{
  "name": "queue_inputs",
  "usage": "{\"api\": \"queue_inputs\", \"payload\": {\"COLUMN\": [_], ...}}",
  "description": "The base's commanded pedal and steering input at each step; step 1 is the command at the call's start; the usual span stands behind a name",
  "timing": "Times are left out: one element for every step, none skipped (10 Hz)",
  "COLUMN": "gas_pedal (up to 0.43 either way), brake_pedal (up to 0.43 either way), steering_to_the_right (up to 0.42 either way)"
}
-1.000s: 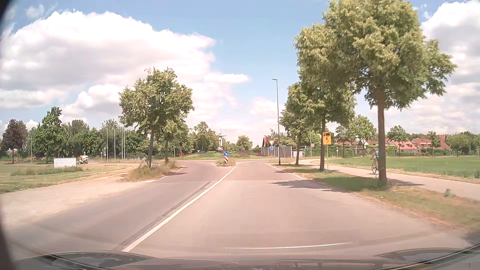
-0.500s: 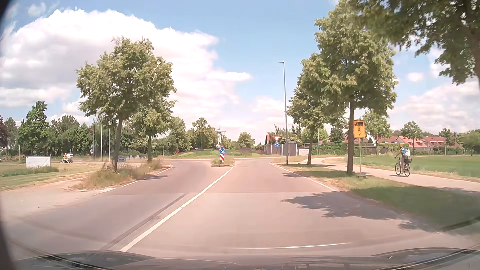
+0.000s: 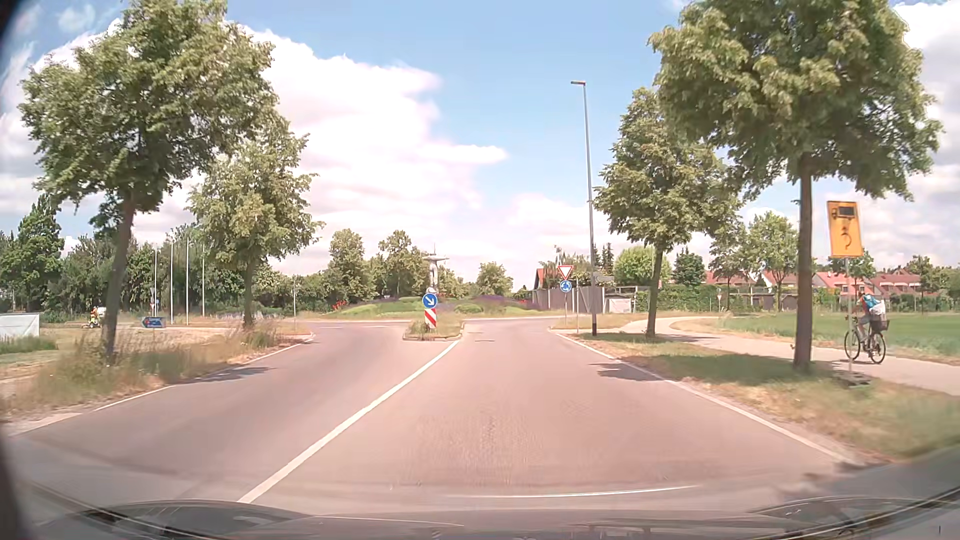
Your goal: Follow the waypoints while adhering to traffic rules and regulations
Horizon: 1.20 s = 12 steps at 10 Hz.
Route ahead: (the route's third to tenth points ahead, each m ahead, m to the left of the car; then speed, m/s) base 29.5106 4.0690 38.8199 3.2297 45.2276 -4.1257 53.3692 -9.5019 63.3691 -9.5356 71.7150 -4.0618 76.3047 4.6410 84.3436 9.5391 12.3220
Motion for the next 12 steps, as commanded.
{"api": "queue_inputs", "payload": {"gas_pedal": [0.000, 0.000, 0.000, 0.000, 0.000, 0.000, 0.000, 0.000, 0.000, 0.000, 0.000, 0.000], "brake_pedal": [0.250, 0.244, 0.244, 0.250, 0.256, 0.256, 0.250, 0.256, 0.256, 0.256, 0.220, 0.146], "steering_to_the_right": [-0.006, -0.007, -0.006, -0.006, -0.004, -0.004, -0.004, -0.004, -0.004, -0.004, -0.004, -0.008]}}
